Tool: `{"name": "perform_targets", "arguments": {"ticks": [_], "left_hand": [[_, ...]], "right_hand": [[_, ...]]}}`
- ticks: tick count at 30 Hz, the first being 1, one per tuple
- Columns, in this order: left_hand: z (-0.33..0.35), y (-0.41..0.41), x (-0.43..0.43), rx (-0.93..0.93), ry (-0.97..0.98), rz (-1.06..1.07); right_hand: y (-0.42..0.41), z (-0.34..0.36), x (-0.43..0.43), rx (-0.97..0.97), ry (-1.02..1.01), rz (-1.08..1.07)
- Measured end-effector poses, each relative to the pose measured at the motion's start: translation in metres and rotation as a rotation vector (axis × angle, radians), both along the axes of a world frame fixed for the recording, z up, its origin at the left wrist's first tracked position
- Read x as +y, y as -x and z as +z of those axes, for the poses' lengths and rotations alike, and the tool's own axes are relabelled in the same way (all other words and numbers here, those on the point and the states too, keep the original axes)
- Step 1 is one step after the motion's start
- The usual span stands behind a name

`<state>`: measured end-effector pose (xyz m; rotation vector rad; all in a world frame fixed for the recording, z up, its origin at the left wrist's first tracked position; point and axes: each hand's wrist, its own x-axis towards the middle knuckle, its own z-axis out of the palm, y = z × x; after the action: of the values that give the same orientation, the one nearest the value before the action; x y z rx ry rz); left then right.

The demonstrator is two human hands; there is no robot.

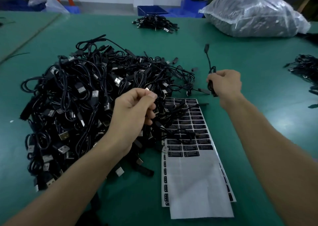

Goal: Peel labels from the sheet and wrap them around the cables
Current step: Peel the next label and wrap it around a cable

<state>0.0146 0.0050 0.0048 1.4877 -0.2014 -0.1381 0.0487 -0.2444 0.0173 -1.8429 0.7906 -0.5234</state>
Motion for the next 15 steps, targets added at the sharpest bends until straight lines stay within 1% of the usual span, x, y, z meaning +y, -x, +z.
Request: {"name": "perform_targets", "arguments": {"ticks": [3,6,11,13,15], "left_hand": [[0.000,0.000,-0.001,-0.005,-0.004,-0.004],[-0.001,0.000,-0.001,-0.008,-0.005,-0.010],[-0.001,0.001,-0.002,-0.034,-0.016,-0.012],[-0.001,0.002,-0.003,-0.040,-0.018,-0.007],[-0.001,0.002,-0.003,-0.039,-0.019,-0.003]], "right_hand": [[-0.011,-0.011,-0.013,0.033,0.052,-0.103],[-0.021,-0.020,-0.023,0.088,0.081,-0.116],[-0.033,-0.024,-0.032,0.060,0.112,-0.198],[-0.035,-0.027,-0.035,0.078,0.120,-0.209],[-0.035,-0.032,-0.035,0.112,0.156,-0.175]]}}
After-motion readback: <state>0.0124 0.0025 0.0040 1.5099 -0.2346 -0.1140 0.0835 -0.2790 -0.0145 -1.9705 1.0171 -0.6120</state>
